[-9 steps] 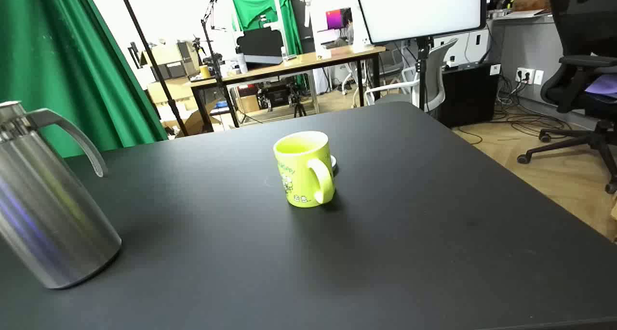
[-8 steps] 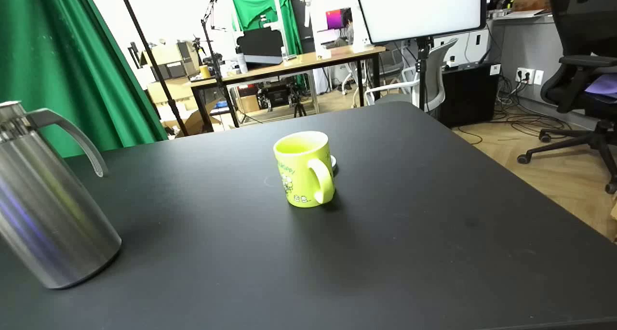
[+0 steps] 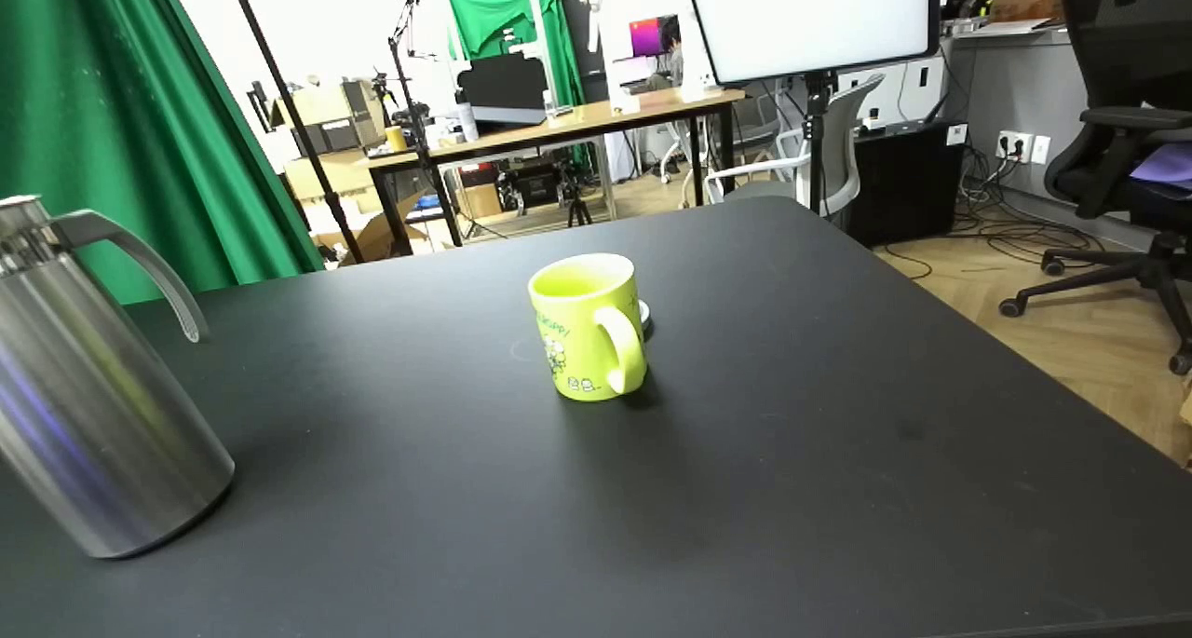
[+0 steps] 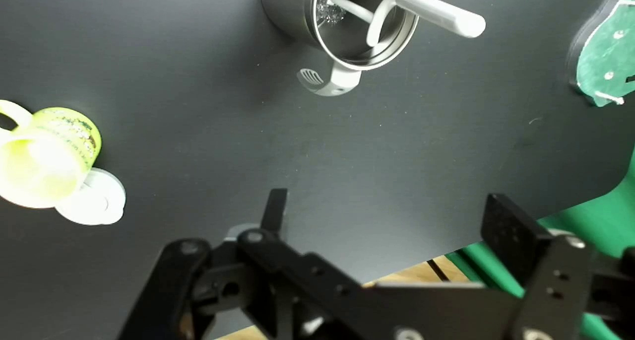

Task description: Move the brush inside the silver flask up and down

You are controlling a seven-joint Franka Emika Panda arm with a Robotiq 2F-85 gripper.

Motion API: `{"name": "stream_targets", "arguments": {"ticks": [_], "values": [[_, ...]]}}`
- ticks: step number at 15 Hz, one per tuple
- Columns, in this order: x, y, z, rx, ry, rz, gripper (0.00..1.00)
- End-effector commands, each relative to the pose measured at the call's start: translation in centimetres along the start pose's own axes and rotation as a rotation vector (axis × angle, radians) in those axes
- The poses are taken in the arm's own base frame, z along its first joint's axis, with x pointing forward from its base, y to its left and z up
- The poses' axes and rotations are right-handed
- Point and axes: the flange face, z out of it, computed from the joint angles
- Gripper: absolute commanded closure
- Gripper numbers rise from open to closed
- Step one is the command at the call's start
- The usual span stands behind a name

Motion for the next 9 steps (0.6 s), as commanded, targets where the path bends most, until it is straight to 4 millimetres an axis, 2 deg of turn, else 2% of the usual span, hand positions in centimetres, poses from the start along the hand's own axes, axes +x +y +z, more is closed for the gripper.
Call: {"name": "stream_targets", "arguments": {"ticks": [1,9], "values": [[0.0,0.0,-0.1,0.0,-0.001,0.0,0.0],[-1.4,-4.2,0.5,0.077,-0.17,-0.491,0.0]]}}
